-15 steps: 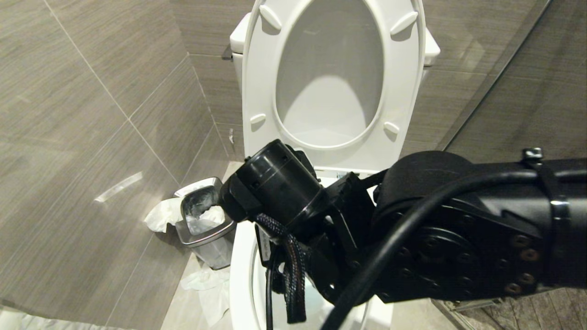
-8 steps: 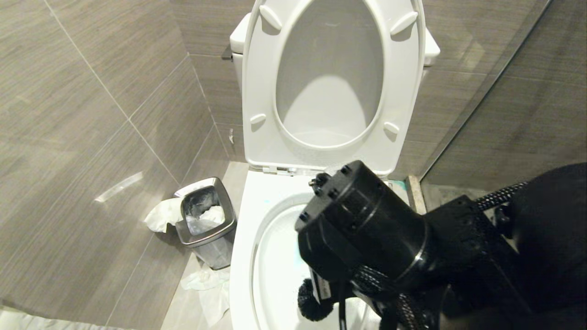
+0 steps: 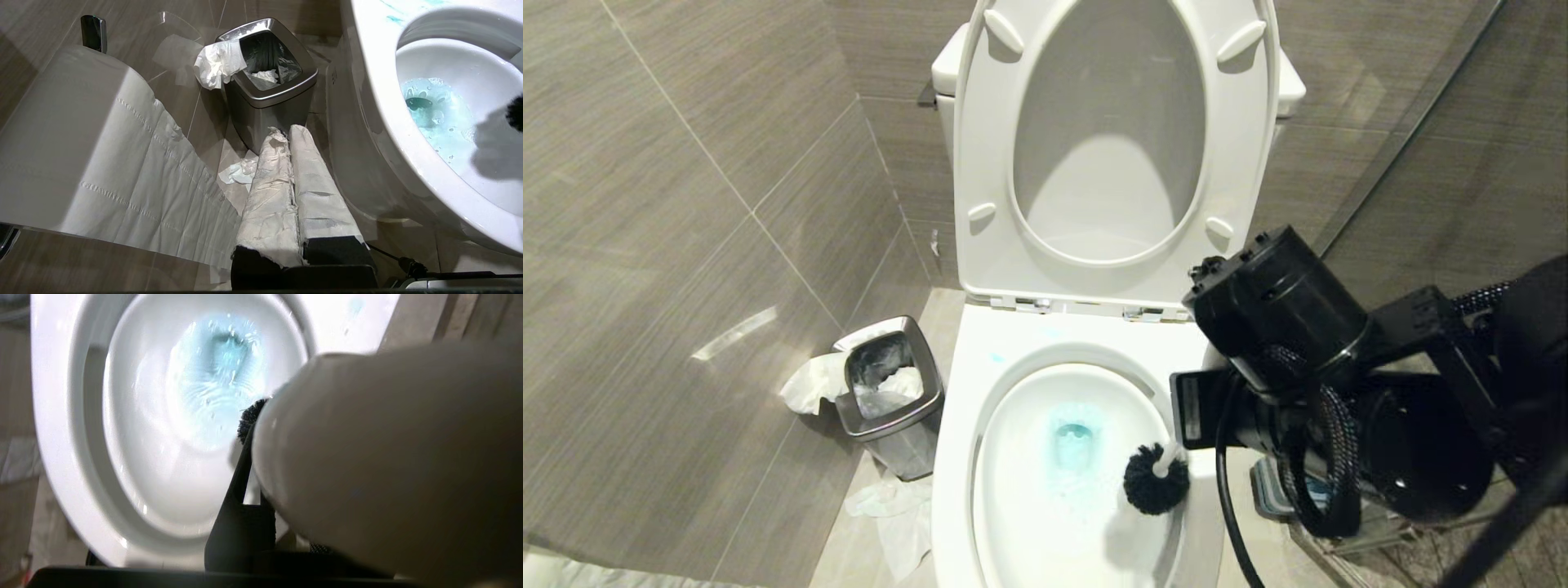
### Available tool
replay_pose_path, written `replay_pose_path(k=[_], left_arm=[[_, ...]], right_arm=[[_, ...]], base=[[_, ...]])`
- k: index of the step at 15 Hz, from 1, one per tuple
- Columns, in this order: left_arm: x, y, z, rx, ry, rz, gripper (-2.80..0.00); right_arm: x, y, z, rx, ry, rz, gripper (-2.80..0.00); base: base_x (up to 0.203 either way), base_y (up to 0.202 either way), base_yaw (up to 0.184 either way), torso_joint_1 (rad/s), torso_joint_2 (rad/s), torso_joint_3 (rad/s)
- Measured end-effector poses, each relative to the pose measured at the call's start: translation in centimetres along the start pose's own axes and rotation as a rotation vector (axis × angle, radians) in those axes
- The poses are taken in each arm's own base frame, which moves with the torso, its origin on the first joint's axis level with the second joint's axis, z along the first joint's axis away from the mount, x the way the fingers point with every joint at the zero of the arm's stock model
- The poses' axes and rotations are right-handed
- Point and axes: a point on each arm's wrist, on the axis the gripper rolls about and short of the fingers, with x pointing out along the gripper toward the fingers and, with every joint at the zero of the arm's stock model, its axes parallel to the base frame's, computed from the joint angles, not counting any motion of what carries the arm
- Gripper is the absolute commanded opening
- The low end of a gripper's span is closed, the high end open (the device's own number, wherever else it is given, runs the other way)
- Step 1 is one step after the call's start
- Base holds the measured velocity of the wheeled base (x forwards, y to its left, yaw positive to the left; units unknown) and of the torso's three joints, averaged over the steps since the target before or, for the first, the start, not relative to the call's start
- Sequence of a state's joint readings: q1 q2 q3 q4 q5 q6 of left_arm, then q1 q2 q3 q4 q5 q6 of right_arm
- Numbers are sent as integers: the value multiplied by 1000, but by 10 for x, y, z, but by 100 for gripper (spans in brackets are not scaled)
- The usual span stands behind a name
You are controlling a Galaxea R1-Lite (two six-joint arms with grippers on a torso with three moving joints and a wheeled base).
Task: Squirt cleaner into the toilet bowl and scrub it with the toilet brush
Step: Scrub the toilet bowl
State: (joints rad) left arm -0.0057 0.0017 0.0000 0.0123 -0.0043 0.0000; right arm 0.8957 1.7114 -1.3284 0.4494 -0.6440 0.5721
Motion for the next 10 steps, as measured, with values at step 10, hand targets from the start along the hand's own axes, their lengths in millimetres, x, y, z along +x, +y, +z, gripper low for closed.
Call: replay_pose_path(k=[10], left_arm=[[0, 0, 0, 0, 0, 0, -280]], right_arm=[[74, 73, 52, -5, -132, 55, -280]], base=[[0, 0, 0, 0, 0, 0]])
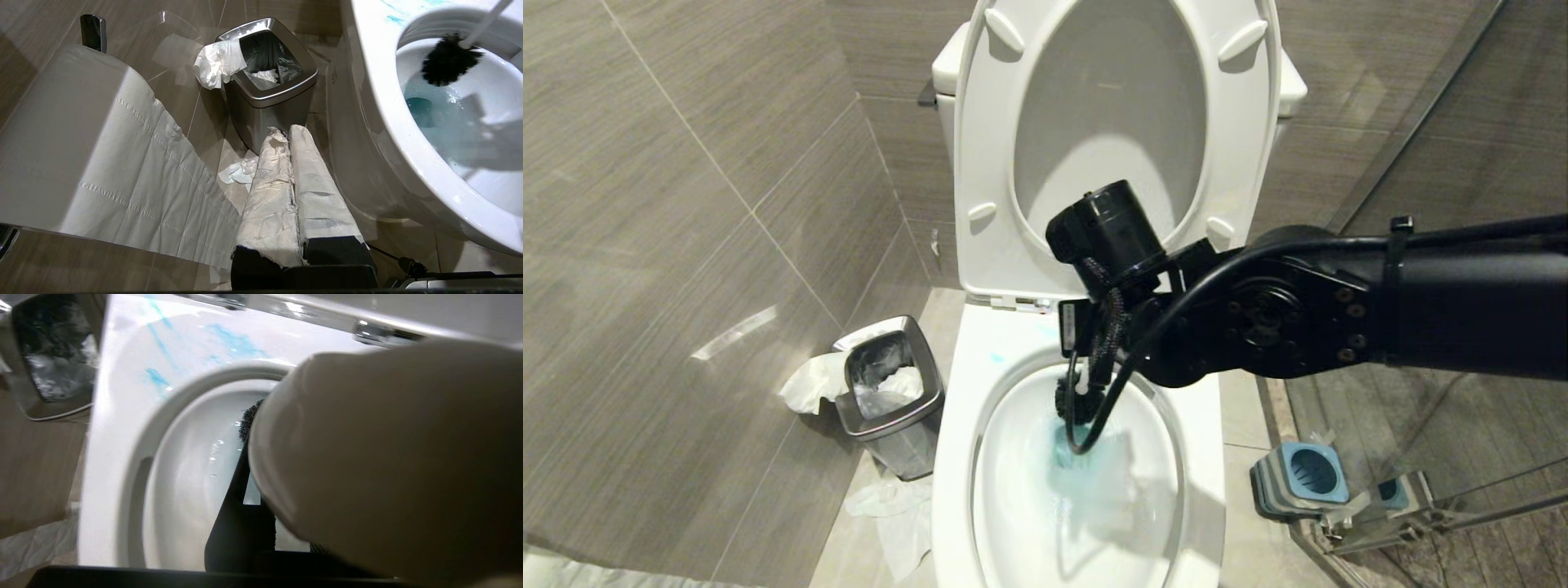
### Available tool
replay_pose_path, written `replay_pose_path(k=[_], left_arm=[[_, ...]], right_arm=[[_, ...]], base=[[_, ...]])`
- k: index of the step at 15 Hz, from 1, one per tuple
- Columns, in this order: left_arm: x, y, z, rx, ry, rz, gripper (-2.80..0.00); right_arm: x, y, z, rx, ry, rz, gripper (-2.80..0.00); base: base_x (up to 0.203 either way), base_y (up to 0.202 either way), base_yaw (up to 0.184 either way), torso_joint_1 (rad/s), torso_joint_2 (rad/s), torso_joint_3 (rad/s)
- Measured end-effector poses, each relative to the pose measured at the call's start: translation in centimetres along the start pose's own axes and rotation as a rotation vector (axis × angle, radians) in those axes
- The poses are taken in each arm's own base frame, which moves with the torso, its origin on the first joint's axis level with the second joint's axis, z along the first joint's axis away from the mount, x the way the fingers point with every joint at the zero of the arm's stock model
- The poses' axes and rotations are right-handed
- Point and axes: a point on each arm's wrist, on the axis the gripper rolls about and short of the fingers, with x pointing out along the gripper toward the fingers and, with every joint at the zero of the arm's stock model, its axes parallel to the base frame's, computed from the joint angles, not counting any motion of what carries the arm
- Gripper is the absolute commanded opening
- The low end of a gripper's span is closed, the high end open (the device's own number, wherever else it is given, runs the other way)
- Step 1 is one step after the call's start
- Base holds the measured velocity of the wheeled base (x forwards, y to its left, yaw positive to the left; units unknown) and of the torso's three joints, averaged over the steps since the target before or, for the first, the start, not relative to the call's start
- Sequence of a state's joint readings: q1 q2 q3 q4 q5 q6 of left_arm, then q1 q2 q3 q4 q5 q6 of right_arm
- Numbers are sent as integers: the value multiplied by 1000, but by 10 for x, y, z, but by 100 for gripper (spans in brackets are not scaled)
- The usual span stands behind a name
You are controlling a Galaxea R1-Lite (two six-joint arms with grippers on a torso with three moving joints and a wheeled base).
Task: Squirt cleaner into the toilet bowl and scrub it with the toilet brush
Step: Scrub the toilet bowl
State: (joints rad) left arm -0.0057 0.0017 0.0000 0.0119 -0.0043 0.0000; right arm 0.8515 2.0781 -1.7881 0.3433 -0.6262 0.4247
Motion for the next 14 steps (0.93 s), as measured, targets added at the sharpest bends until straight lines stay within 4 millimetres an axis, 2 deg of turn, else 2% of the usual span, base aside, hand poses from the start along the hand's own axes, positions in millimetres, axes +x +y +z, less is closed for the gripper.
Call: replay_pose_path(k=[4, 7, 10, 14], left_arm=[[0, 0, 0, 0, 0, 0, -280], [0, 0, 0, 0, 0, -1, -280], [0, 0, 0, 0, 0, 0, -280], [0, 0, 0, 0, 0, 0, -280]], right_arm=[[-11, 43, -19, -63, 21, 93, -280], [-30, 54, -34, -77, 72, 119, -280], [-49, 42, -49, -81, 144, 112, -280], [-74, 4, -55, -63, 186, 93, -280]], base=[[0, 0, 0, 0, 0, 0], [0, 0, 0, 0, 0, 0], [0, 0, 0, 0, 0, 0], [0, 0, 0, 0, 0, 0]])
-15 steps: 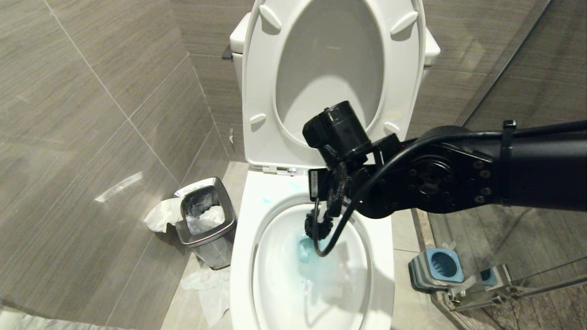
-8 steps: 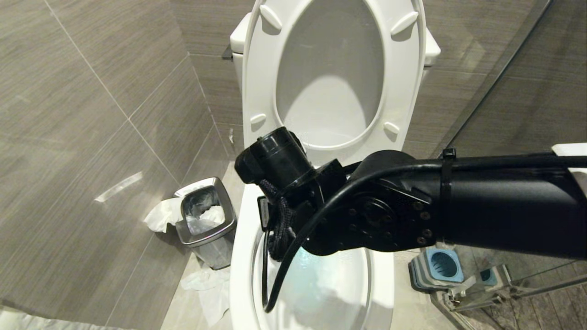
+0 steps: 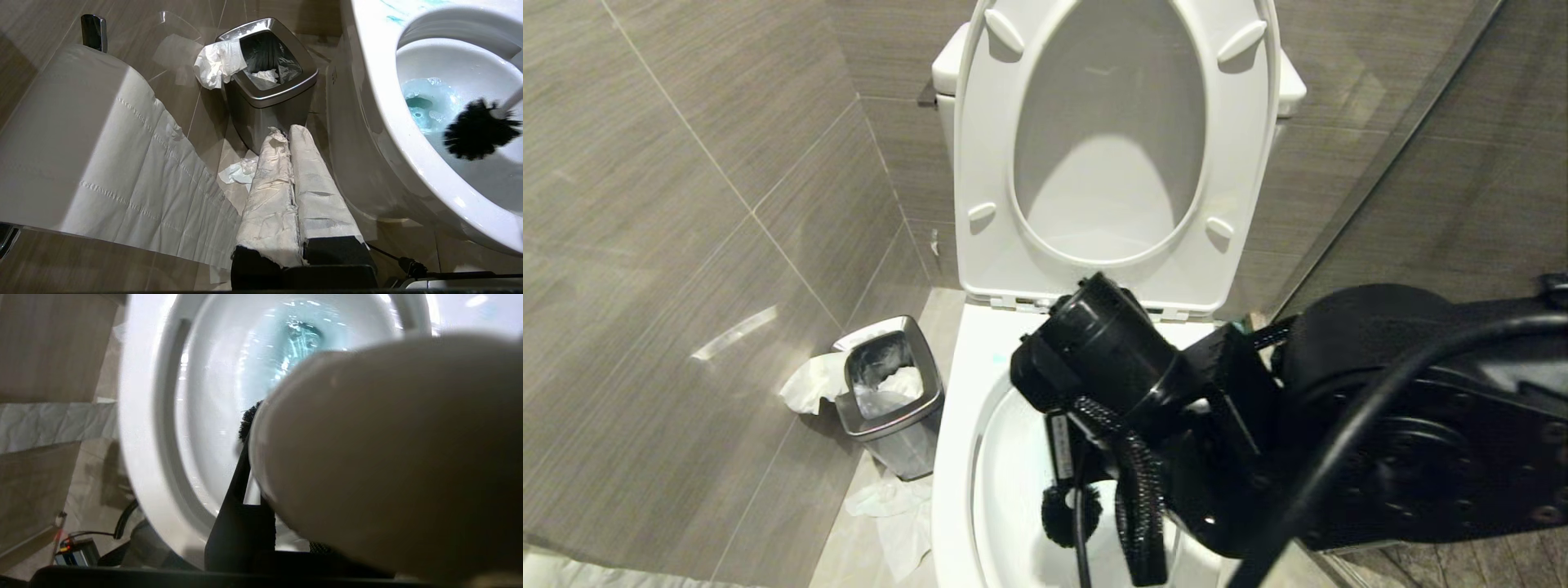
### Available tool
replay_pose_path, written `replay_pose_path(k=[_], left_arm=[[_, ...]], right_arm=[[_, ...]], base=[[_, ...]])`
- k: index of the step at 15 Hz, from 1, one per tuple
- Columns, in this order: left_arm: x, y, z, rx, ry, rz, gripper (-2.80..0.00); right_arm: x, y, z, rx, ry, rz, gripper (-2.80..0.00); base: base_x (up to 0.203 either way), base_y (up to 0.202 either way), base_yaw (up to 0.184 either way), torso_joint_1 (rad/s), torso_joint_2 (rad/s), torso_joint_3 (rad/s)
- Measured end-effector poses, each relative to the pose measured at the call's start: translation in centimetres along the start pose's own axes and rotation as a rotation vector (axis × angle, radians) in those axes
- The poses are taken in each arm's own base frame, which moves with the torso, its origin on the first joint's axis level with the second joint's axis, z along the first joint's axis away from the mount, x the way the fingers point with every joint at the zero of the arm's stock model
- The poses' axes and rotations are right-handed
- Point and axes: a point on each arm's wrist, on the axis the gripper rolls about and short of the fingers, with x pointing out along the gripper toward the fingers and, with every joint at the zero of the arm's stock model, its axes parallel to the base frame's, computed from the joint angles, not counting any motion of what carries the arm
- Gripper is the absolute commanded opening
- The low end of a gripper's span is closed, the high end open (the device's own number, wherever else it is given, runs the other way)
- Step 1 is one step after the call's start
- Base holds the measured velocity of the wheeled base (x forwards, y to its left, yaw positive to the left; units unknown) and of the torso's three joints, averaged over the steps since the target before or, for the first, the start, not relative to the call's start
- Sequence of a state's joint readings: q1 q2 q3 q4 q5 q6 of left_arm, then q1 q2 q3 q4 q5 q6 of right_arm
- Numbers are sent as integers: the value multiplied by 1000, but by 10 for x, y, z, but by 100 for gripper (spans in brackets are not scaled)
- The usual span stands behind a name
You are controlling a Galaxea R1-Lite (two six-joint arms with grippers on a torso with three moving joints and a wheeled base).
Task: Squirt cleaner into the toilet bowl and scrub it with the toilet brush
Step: Scrub the toilet bowl
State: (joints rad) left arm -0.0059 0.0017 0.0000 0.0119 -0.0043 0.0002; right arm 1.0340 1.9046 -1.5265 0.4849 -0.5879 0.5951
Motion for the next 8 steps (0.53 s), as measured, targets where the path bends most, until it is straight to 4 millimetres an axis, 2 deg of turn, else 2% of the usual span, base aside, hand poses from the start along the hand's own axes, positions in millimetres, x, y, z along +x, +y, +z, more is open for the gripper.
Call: replay_pose_path(k=[4, 6, 8], left_arm=[[0, 0, 0, 0, 0, 0, -280], [0, 0, 0, 0, 0, 0, -280], [0, 0, 0, 0, 0, -1, -280]], right_arm=[[-2, -48, 12, 80, -4, -82, -280], [6, -67, 20, 122, -5, -115, -280], [19, -77, 31, 141, -30, -138, -280]], base=[[0, 0, 0, 0, 0, 0], [0, 0, 0, 0, 0, 0], [0, 0, 0, 0, 0, 0]])
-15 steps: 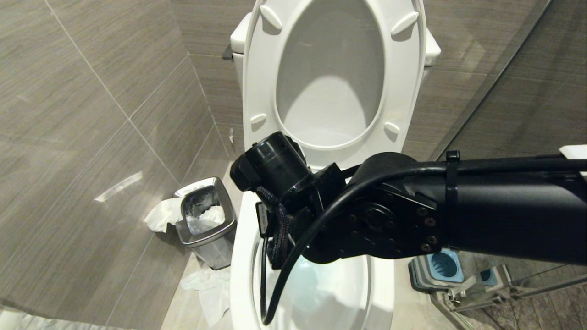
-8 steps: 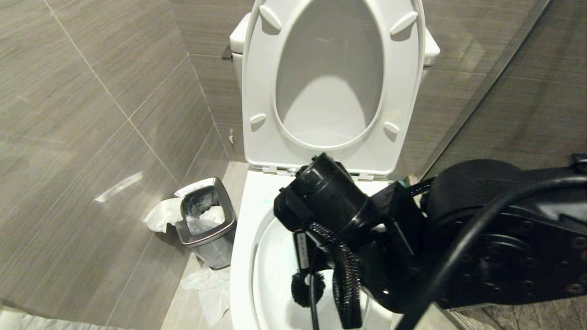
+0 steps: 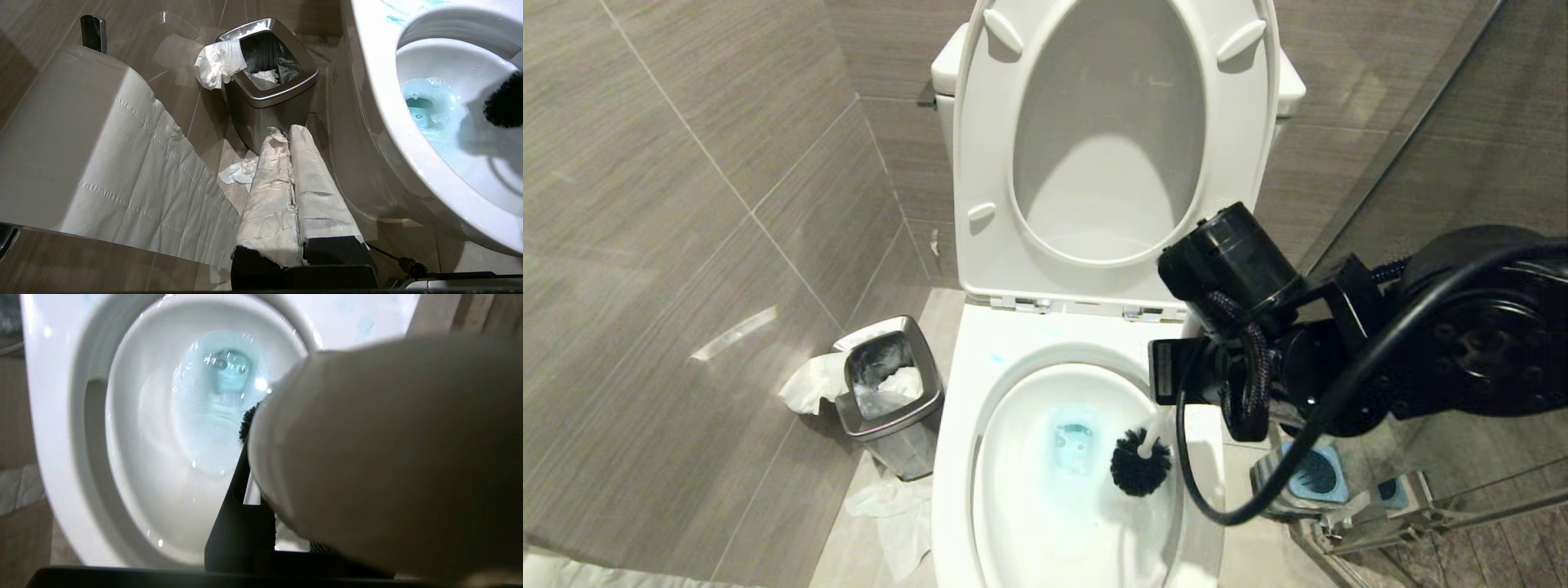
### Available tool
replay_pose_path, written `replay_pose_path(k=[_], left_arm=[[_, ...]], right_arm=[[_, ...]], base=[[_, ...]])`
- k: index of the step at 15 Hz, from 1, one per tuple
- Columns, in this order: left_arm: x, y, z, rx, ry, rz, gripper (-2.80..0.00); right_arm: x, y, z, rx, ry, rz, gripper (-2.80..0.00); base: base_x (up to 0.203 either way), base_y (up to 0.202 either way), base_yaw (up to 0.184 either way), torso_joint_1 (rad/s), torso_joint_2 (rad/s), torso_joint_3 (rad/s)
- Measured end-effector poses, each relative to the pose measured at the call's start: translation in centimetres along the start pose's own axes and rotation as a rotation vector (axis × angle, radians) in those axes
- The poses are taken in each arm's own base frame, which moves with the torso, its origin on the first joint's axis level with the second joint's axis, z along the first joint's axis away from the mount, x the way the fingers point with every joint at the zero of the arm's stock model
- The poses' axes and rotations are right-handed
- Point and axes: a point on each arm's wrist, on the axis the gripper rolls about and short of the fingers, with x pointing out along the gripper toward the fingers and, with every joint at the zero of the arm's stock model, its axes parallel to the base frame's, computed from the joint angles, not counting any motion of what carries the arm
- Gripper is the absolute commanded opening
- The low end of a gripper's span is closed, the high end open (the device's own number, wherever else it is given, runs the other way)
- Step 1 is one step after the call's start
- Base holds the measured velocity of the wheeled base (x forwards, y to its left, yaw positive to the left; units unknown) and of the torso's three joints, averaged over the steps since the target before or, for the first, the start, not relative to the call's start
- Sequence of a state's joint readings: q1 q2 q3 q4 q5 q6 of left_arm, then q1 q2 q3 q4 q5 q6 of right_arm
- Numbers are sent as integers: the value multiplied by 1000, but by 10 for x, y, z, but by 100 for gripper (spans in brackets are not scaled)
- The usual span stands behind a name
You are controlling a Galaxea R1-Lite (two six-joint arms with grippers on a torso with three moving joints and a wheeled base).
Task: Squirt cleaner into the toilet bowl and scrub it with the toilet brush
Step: Scrub the toilet bowl
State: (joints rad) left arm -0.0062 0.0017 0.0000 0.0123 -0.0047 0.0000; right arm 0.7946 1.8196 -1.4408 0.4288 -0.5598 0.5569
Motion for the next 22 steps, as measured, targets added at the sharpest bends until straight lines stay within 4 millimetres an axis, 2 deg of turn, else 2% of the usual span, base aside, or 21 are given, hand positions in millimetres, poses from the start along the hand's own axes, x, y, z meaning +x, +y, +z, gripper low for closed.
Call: replay_pose_path(k=[4, 6, 8, 11, 15, 18, 22], left_arm=[[0, 0, 0, 0, 0, 0, -280], [0, 0, 0, 0, 0, 0, -280], [0, 0, 0, 0, 0, 0, -280], [0, 0, 0, 0, 0, 0, -280], [0, 0, 0, 0, 0, 0, -280], [0, 0, 0, 0, 0, 0, -280], [0, 0, 0, 0, 0, 0, -280]], right_arm=[[24, 10, 29, 13, -88, 7, -280], [35, 22, 41, 14, -118, 21, -280], [42, 43, 44, -6, -136, 52, -280], [41, 78, 27, -61, -120, 111, -280], [24, 105, -7, -125, -70, 166, -280], [3, 103, -31, -160, -23, 186, -280], [-21, 71, -48, -180, 16, 170, -280]], base=[[0, 0, 0, 0, 0, 0], [0, 0, 0, 0, 0, 0], [0, 0, 0, 0, 0, 0], [0, 0, 0, 0, 0, 0], [0, 0, 0, 0, 0, 0], [0, 0, 0, 0, 0, 0], [0, 0, 0, 0, 0, 0]])
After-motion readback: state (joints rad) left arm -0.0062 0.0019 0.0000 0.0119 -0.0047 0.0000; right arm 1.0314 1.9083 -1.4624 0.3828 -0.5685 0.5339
